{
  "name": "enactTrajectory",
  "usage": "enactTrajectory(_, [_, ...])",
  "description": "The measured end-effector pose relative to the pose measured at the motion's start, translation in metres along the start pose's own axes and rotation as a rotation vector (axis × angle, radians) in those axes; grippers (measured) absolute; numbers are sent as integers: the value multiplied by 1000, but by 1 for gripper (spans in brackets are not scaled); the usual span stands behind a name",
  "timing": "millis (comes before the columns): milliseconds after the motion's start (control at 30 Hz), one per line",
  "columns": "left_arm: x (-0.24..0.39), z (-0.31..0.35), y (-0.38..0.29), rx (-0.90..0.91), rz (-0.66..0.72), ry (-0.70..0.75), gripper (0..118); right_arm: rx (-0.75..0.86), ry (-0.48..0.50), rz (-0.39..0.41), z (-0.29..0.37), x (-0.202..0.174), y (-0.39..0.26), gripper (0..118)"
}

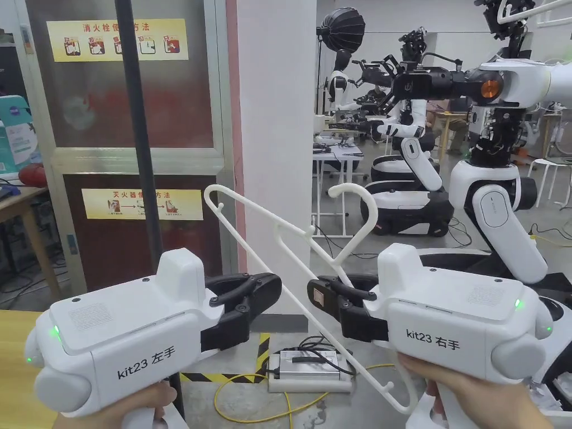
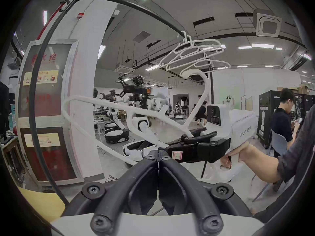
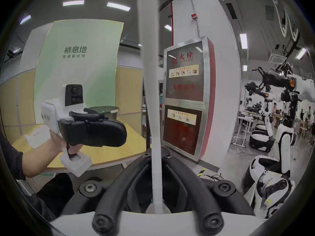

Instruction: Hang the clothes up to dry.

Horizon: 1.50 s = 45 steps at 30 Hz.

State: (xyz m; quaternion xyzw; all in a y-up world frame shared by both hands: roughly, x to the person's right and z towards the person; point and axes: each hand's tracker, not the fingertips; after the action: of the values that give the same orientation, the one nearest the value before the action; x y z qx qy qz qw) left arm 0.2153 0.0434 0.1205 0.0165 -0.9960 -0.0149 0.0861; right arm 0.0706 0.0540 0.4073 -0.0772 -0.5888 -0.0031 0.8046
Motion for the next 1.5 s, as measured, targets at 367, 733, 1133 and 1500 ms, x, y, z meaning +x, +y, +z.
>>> enactTrajectory(367, [0, 25, -3, 7, 7, 36, 0, 36, 51, 51, -15, -18, 8, 5])
enactTrajectory(733, [23, 180, -9, -13, -36, 486, 0, 26, 461, 29, -111, -96, 18, 5])
enactTrajectory(1133, [117, 345, -31, -75, -5, 1107, 0, 26, 982, 120, -230, -266, 35, 5])
enactTrajectory(1500, [201, 429, -57, -82, 75, 1564, 0, 41, 1305, 207, -255, -425, 30, 5])
